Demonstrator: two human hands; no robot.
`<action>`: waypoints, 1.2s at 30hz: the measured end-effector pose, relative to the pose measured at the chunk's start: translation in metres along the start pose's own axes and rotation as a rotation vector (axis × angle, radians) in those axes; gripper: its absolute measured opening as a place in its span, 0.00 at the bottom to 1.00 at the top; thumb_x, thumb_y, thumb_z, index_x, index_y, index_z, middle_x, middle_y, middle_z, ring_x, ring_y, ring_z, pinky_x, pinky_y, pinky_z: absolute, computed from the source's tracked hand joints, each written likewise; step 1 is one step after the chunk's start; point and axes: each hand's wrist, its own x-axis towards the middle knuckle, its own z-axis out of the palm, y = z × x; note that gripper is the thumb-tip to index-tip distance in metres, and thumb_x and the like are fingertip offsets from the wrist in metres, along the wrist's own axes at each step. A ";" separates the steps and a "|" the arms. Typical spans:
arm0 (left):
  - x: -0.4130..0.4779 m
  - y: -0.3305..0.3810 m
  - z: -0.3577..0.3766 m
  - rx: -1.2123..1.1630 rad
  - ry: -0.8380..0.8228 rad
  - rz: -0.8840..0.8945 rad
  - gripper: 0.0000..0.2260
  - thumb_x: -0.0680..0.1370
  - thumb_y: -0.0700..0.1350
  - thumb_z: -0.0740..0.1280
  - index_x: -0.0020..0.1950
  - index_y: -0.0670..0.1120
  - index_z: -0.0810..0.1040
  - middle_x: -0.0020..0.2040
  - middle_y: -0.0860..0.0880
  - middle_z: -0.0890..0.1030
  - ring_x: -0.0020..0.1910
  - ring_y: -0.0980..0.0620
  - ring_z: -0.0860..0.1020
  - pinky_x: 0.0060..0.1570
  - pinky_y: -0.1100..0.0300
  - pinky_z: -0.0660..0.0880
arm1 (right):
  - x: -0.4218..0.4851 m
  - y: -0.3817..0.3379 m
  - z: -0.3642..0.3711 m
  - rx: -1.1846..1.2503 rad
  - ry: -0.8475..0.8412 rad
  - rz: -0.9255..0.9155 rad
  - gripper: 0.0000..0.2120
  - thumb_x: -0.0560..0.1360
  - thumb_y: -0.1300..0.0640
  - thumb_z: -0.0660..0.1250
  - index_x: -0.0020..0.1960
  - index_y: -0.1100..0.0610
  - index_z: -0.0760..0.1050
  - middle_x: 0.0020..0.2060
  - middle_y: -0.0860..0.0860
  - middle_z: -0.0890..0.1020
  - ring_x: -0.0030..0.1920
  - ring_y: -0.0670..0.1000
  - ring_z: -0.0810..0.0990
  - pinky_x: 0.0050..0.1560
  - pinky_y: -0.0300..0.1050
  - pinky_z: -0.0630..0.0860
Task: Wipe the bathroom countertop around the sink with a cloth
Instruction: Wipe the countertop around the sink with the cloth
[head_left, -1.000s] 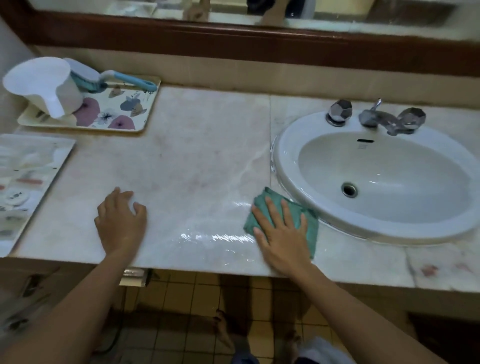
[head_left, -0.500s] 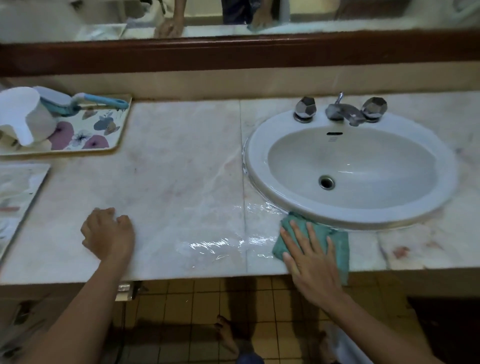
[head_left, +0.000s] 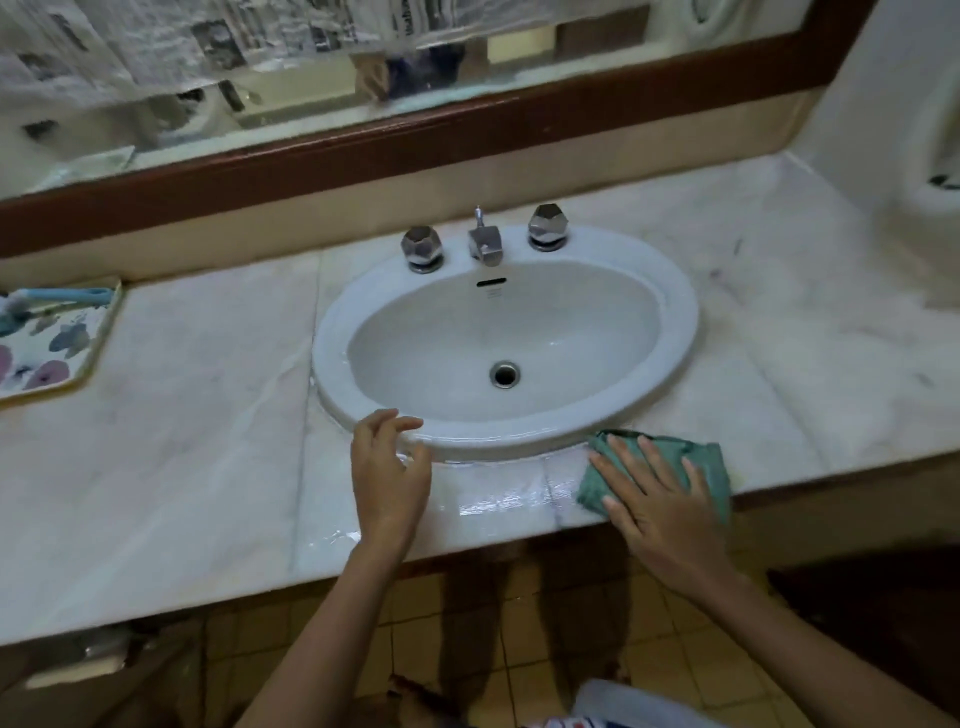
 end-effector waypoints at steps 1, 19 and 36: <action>-0.001 0.013 0.011 0.014 -0.021 0.012 0.11 0.75 0.38 0.67 0.54 0.49 0.80 0.62 0.51 0.73 0.63 0.54 0.71 0.59 0.64 0.67 | -0.001 0.018 -0.003 -0.002 0.005 0.051 0.26 0.79 0.41 0.45 0.77 0.39 0.53 0.76 0.42 0.58 0.76 0.49 0.57 0.68 0.59 0.57; 0.016 0.151 0.213 0.533 -0.549 0.218 0.22 0.80 0.59 0.50 0.68 0.49 0.70 0.59 0.45 0.79 0.56 0.42 0.77 0.52 0.51 0.72 | 0.070 0.248 -0.061 0.182 -0.005 0.691 0.26 0.81 0.41 0.40 0.77 0.41 0.38 0.78 0.45 0.41 0.77 0.54 0.40 0.74 0.63 0.41; 0.019 0.147 0.207 0.474 -0.571 0.228 0.21 0.80 0.61 0.51 0.63 0.50 0.74 0.55 0.51 0.78 0.53 0.46 0.76 0.45 0.55 0.66 | -0.005 0.170 -0.034 0.032 -0.021 0.284 0.27 0.78 0.39 0.44 0.76 0.36 0.44 0.77 0.39 0.47 0.78 0.49 0.48 0.71 0.56 0.46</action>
